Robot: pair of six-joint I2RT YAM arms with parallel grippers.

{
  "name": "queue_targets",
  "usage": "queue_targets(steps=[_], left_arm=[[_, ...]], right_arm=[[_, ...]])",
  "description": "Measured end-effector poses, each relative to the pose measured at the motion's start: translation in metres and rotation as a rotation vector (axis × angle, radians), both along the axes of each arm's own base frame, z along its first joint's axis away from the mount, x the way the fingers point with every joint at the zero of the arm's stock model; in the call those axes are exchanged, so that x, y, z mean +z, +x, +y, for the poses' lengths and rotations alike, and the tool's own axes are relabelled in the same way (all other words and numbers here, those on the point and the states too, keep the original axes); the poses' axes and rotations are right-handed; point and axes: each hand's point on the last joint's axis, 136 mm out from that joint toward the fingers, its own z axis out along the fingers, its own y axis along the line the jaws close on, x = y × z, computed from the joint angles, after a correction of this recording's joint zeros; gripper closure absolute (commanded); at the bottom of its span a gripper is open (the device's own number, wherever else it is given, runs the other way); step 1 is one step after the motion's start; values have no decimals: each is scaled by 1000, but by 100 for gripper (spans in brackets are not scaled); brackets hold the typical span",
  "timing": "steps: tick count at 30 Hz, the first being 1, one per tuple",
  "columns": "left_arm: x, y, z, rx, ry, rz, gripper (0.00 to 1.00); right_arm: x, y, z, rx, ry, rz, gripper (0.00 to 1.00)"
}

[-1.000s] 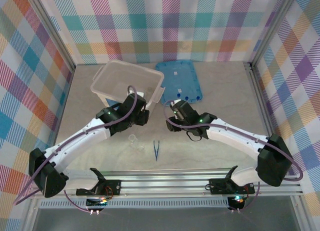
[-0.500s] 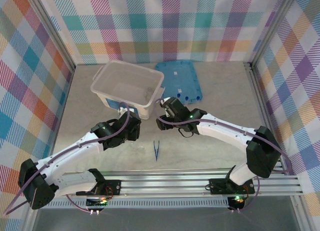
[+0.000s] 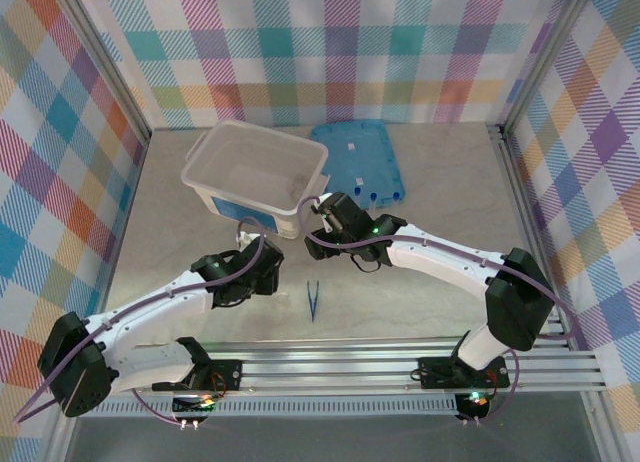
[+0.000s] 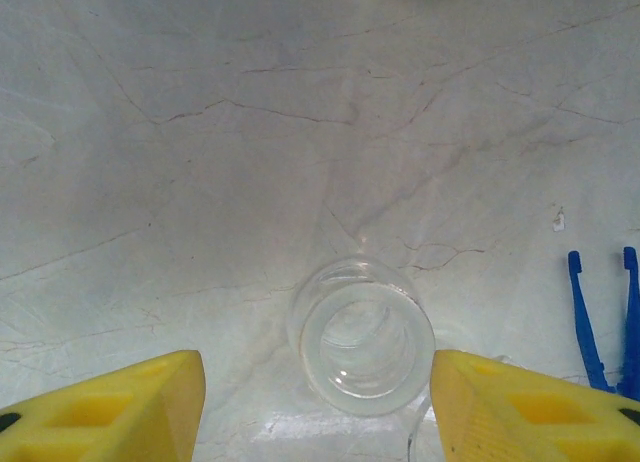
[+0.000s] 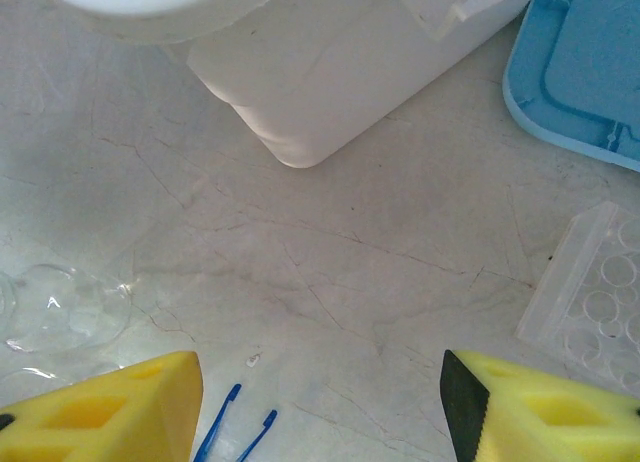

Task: Organize the chemistry lab equipment

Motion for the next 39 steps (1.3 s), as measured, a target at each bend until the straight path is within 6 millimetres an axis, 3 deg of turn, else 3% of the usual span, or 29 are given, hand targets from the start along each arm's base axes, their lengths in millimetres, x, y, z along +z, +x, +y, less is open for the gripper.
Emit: queue_targets(steps=[12, 27, 39], left_arm=[[-17, 6, -10, 5, 5, 33, 49], [-23, 6, -10, 5, 21, 48, 56], [-18, 11, -15, 1, 12, 34, 69]], right_arm=[[0, 0, 0, 0, 0, 0, 35], [0, 0, 0, 1, 0, 0, 35], [0, 0, 0, 0, -1, 0, 35]])
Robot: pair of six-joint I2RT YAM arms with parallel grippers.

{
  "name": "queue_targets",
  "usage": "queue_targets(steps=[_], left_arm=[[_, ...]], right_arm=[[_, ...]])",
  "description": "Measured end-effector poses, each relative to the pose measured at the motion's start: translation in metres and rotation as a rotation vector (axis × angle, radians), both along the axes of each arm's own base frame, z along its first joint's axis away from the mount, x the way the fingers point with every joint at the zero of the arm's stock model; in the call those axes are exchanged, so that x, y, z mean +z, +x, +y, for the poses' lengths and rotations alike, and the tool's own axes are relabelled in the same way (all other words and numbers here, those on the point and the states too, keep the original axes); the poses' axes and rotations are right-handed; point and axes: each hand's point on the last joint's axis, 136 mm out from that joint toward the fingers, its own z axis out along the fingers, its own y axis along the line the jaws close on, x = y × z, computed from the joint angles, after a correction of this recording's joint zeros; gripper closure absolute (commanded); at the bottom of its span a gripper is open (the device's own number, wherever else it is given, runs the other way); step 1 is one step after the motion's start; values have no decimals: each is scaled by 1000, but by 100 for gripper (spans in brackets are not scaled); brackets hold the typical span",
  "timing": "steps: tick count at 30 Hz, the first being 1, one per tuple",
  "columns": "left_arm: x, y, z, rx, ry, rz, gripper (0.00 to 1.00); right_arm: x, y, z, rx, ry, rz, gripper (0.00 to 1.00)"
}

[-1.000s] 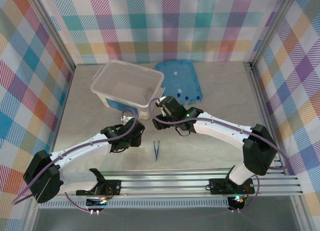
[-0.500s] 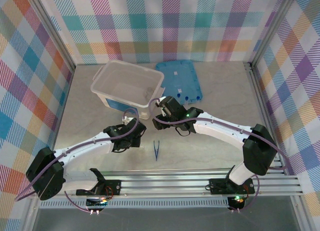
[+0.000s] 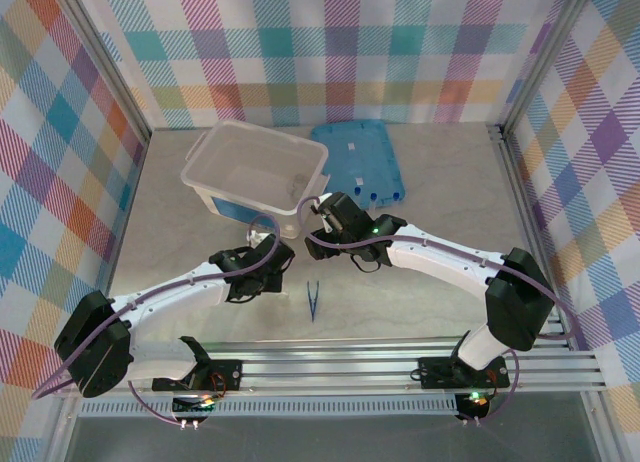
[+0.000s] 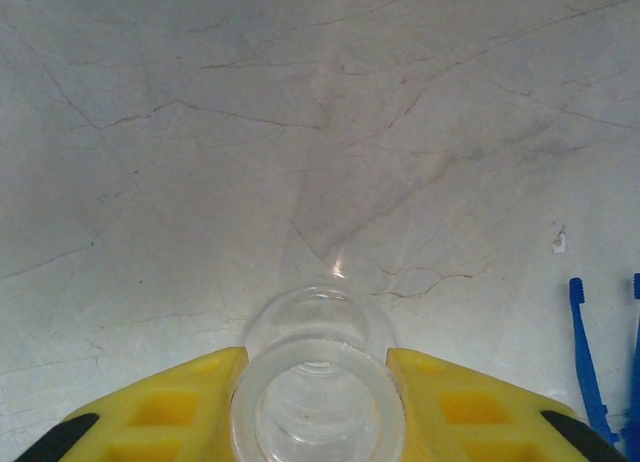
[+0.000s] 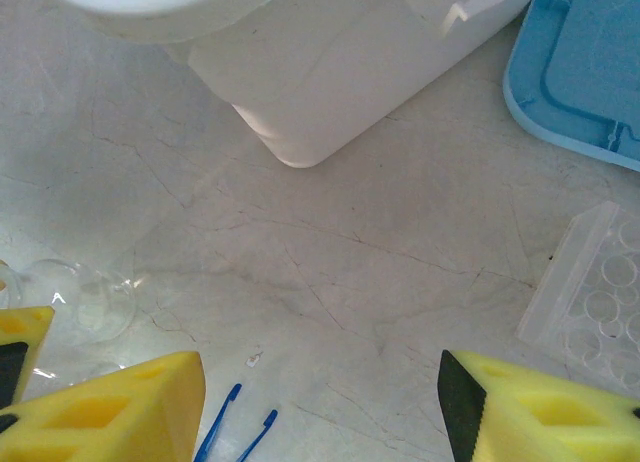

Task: Organize the chemistry lab equipment

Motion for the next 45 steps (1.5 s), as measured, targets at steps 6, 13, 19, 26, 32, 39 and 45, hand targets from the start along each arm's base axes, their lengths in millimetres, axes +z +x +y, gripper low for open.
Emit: queue_targets(steps=[6, 13, 19, 26, 32, 39, 45], left_arm=[[7, 2, 1, -2, 13, -9, 71], [49, 9, 2, -4, 0, -77, 71], [112, 24, -1, -13, -11, -179, 71], [184, 38, -2, -33, -27, -293, 70], [223, 68, 4, -13, -14, -359, 70], [226, 122, 10, 18, 11, -370, 70], [194, 161, 4, 18, 10, -314, 71]], right_arm=[[0, 0, 0, 0, 0, 0, 35], [0, 0, 0, 0, 0, 0, 35], [-2, -1, -1, 0, -4, 3, 35], [-10, -3, -4, -1, -18, 14, 36], [-16, -6, -7, -4, -25, 23, 36], [-9, -7, -11, -22, -6, 17, 35], [-3, -7, -14, -32, 3, 0, 36]])
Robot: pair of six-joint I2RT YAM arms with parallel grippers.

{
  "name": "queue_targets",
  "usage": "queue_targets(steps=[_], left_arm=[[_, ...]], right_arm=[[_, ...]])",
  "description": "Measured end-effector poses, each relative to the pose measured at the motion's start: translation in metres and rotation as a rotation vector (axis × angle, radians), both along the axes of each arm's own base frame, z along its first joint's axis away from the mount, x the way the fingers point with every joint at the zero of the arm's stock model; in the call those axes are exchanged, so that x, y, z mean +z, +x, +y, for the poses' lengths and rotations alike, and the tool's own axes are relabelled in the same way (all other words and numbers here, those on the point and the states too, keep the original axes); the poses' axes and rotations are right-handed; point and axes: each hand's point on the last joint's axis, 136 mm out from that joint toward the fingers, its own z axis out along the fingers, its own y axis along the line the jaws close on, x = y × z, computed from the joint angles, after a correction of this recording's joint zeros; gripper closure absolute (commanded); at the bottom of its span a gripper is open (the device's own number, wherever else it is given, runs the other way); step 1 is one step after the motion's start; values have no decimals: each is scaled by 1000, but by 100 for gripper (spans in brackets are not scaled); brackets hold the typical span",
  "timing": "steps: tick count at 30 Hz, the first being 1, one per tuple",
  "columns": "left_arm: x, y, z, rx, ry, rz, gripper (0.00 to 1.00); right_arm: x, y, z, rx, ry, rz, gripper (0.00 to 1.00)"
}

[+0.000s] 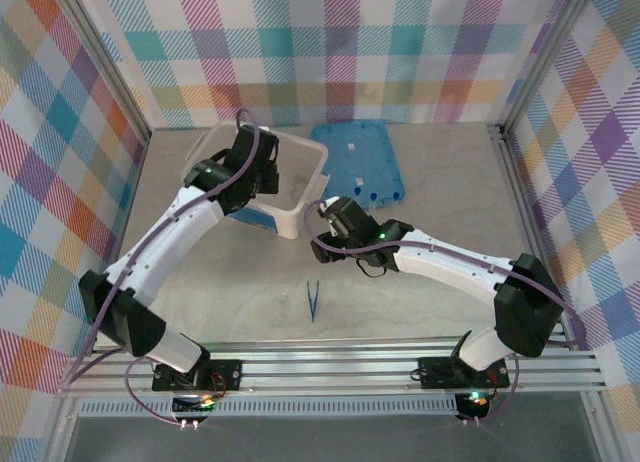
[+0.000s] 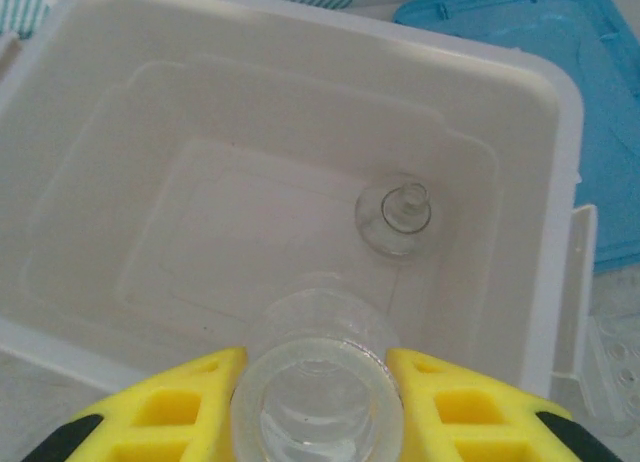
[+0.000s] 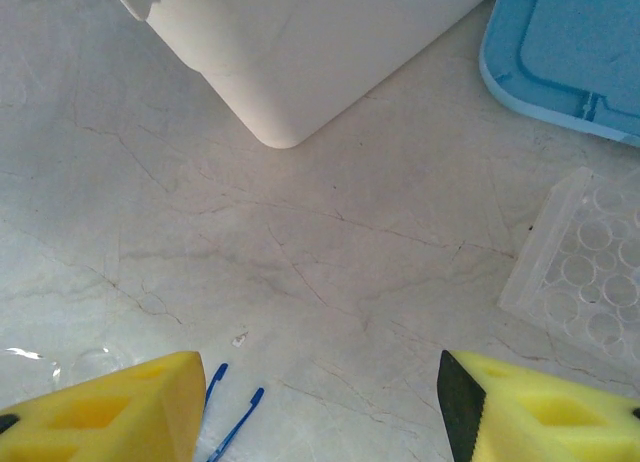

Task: Organize the chemistry lab equipment

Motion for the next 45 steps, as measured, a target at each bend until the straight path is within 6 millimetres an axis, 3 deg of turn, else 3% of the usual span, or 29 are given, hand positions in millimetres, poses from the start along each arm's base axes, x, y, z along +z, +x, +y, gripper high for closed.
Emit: queue_targets(steps=[9, 19, 27, 36, 45], left_arm=[[-54, 33, 0, 7, -17, 108, 71], [-100, 48, 1, 2, -51, 218, 72], [-122, 65, 4, 24, -57, 236, 73], [-163, 100, -5, 38, -41, 283, 73], [-171, 122, -5, 53, -49, 272, 73]], right_arm=[[-2, -1, -1, -3, -5, 4, 36], [-2, 0, -2, -9, -6, 2, 35], [-3, 0, -2, -9, -7, 2, 36], [3, -3, -10, -18, -5, -13, 36], [-3, -6, -16, -22, -23, -4, 36]])
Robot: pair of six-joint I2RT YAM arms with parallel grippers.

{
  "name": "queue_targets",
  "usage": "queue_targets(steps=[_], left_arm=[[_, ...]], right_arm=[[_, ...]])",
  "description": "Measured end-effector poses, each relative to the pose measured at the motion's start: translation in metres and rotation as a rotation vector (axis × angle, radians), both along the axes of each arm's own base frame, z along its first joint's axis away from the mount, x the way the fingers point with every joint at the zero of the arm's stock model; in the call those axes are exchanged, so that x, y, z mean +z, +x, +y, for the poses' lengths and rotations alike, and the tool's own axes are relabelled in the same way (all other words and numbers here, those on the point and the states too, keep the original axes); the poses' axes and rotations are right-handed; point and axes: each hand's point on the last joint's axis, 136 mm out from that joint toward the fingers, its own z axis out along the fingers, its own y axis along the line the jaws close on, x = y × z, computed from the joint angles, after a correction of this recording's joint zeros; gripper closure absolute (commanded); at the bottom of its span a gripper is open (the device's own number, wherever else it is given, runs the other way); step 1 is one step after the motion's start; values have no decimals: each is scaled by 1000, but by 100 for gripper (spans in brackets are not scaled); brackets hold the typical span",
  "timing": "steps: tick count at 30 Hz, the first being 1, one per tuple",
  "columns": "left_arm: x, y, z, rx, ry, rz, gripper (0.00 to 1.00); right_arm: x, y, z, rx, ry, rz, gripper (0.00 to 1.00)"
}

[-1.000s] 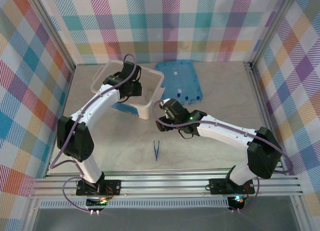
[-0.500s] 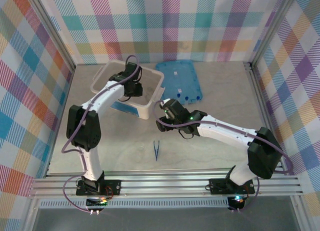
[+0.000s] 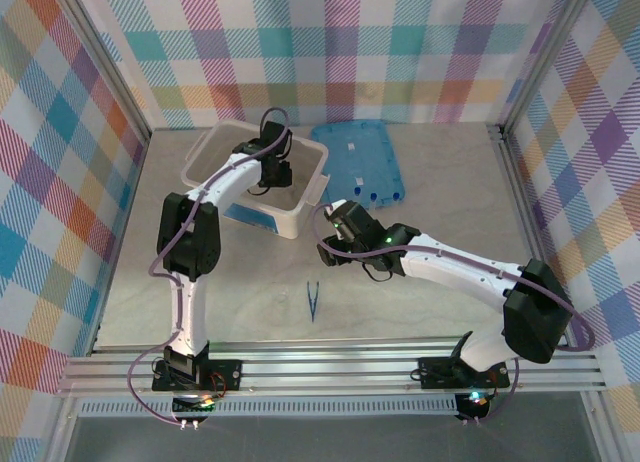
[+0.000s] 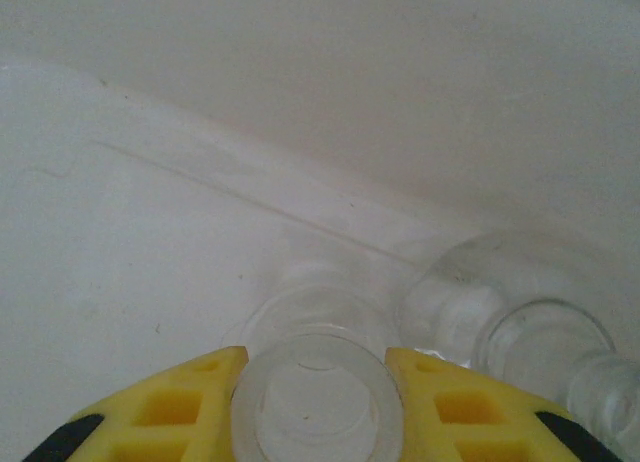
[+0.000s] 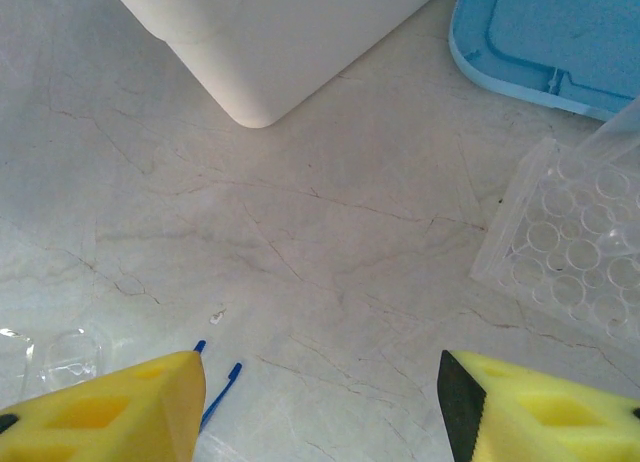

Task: Organize the chemistry lab equipment

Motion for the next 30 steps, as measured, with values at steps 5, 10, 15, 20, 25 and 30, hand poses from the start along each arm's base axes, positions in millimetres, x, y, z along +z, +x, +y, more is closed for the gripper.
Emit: queue_targets(steps=[5, 10, 15, 20, 25, 30], left_arm=[[-3, 1, 3, 8, 4, 5, 74], [-3, 2, 5, 16, 7, 2, 74], [-3, 3, 9, 26, 6, 4, 74], [-11, 4, 14, 39, 10, 18, 74], [-11, 8, 13, 40, 9, 17, 73], [-13, 11, 12, 39, 7, 21, 71]], right_arm=[[0, 1, -1, -4, -4, -4, 35], [0, 1, -1, -4, -4, -3, 36], [0, 1, -1, -4, -4, -3, 35], [0, 1, -1, -4, -3, -3, 35], [0, 1, -1, -8, -2, -2, 35], [0, 1, -1, -10, 0, -1, 35]])
